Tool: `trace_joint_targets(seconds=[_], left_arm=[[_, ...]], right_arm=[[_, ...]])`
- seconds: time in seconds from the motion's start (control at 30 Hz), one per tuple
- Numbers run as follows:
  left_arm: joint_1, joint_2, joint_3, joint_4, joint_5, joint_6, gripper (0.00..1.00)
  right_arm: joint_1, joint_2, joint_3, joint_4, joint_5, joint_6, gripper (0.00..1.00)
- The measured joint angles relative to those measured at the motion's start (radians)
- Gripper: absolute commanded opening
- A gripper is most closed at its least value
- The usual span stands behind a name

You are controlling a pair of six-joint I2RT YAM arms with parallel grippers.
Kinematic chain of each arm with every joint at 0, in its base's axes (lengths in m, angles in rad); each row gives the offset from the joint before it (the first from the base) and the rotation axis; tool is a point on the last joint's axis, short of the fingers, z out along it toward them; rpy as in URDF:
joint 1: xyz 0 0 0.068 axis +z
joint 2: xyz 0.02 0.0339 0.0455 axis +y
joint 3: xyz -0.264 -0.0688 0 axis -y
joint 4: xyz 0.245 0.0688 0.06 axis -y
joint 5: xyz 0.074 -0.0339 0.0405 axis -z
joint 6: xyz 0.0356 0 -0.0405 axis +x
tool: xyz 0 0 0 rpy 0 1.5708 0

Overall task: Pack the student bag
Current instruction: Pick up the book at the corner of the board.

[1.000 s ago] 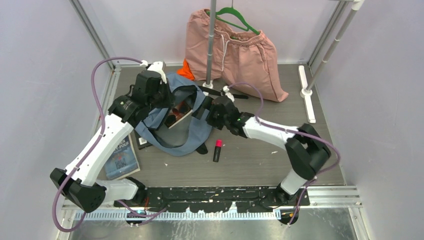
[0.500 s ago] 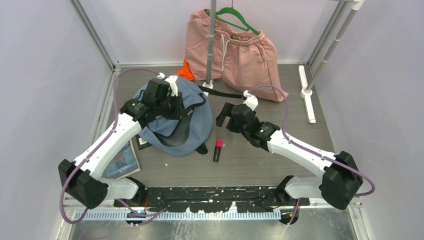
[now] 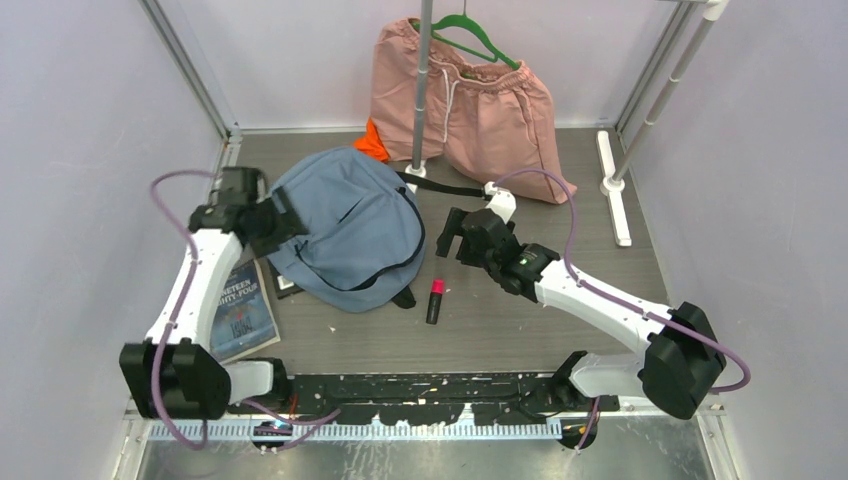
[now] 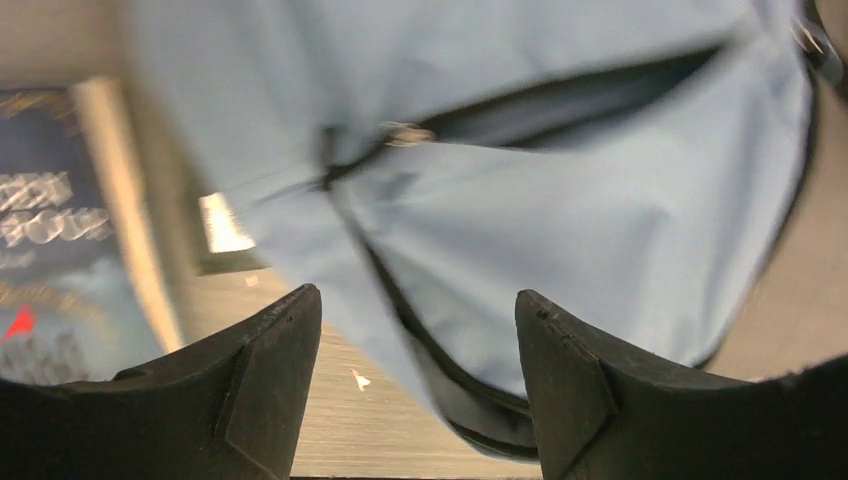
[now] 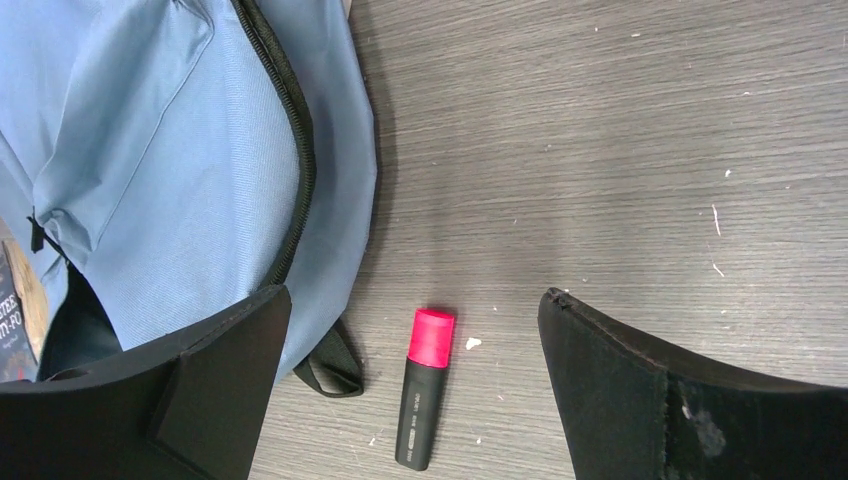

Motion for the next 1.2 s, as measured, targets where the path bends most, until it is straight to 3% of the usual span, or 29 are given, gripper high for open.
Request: trace_joint_targets(seconds=[0.03,0.13,0.27,0.43,0.53,0.8,1.0,1.2], left_arm=[[0.077,-0.023,-0.035,-0.005,0.005,-0.022,0.78],[0.309,-0.089,-0.145,-0.028,0.019,-0.084,0.80],[0.427,-0.117,-0.211,-0.089,-0.044,-0.114,0.78],[0.435,-0.108,-0.229,-0.126,-0.236,-0.120,0.77],[0.435,-0.056,-0.229,-0.121,-0.302,-0.116,0.69],[0.406,0.208,-0.229,-0.106,-0.318,-0.107,0.67],[0.304,0.268,-0.203,-0.105,-0.362,-0.109,0.68],[0.294,0.400,-0.134,-0.106,-0.435,-0.121,0.60]], right_arm=[[0.000,0.000,0.000,0.000,-0.001,-0.006,1.00],[0.000,0.000,0.002,0.000,-0.011,-0.023,1.00],[0.000,0.000,0.002,0.004,-0.040,-0.029,1.00],[0.000,0.007,0.002,0.019,-0.071,-0.029,1.00],[0.000,0.018,0.002,0.031,-0.088,-0.029,1.00],[0.000,0.027,0.002,0.051,-0.108,-0.024,1.00],[0.000,0.027,0.002,0.068,-0.114,-0.024,1.00],[0.000,0.027,0.002,0.085,-0.123,-0.024,1.00]])
